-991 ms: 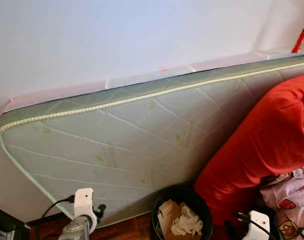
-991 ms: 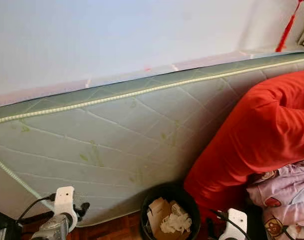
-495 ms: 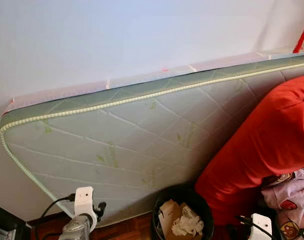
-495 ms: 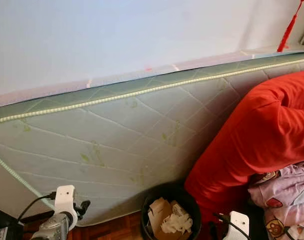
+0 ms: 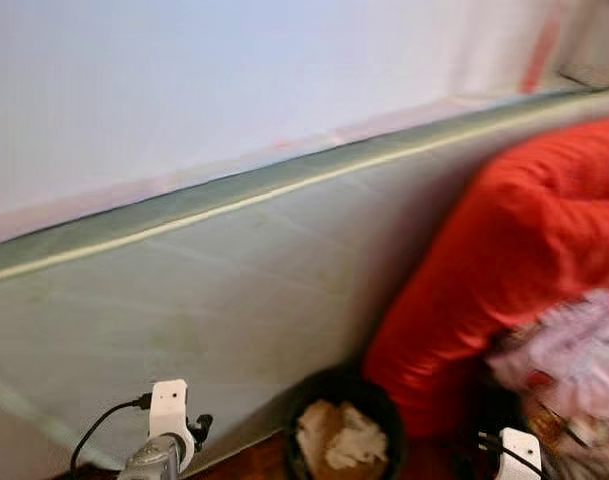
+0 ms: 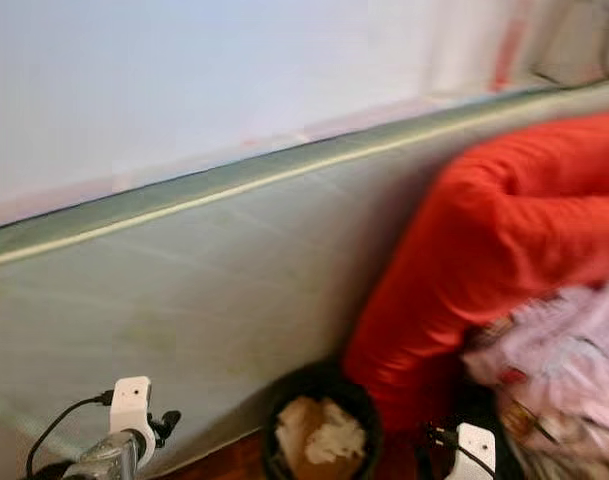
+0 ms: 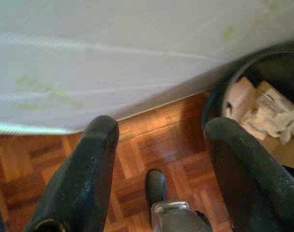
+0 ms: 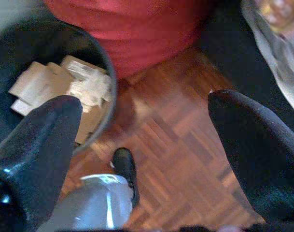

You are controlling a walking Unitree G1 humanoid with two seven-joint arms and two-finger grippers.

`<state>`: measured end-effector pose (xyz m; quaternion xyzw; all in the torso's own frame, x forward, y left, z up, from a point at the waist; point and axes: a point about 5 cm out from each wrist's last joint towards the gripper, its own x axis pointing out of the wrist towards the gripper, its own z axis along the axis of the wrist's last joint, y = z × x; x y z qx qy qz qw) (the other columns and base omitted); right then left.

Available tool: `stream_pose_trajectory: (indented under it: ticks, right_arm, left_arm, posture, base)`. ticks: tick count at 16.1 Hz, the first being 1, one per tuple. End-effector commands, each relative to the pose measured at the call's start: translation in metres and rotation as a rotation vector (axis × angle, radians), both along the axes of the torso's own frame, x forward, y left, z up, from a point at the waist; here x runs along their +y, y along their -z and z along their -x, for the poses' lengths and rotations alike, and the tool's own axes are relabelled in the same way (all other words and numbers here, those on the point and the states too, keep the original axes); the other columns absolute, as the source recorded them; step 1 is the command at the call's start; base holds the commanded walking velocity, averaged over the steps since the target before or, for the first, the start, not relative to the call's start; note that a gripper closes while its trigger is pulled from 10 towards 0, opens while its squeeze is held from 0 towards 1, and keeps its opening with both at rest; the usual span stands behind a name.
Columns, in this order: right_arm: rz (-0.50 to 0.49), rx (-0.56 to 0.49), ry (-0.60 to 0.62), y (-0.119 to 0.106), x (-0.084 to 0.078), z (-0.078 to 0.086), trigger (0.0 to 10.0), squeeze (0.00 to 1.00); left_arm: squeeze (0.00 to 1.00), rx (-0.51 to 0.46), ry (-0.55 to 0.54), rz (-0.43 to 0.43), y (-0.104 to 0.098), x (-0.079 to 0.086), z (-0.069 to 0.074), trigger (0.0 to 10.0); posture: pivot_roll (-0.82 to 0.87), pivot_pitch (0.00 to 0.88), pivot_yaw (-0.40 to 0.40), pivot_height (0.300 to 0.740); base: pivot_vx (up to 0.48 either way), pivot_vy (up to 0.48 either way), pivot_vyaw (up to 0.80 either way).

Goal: Clean up the room

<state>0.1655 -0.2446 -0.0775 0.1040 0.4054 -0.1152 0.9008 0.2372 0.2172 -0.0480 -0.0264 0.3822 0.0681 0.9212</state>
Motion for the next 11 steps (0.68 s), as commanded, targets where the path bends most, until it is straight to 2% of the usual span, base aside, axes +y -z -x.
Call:
stream_pose_trajectory:
  ticks: [1,3,11]
  right_arm:
    - [-0.003,0.013,-0.002,0.0013,0.0010,0.0017,10.0,0.00]
    - [-0.001,0.016,-0.008,0.0013,0.0010,0.0016,10.0,0.00]
    - [-0.003,-0.009,-0.005,-0.0011,0.0015,-0.0034,10.0,0.00]
  left_arm:
    - [0.00,0.000,0.011,0.000,-0.0006,-0.0006,-0.0012,10.0]
    - [0.00,0.001,0.011,0.008,-0.0005,-0.0009,-0.0011,10.0]
    - [0.00,0.001,0.008,0.020,-0.0003,-0.0015,-0.0009,10.0]
  posture:
    - [0.09,0.000,-0.004,0.740]
    - [0.09,0.000,-0.004,0.740]
    - [0.10,0.000,-0.006,0.740]
  base:
    - [0.000,0.000,-0.80]
    - [0.000,0.000,-0.80]
    - [0.000,0.000,0.00]
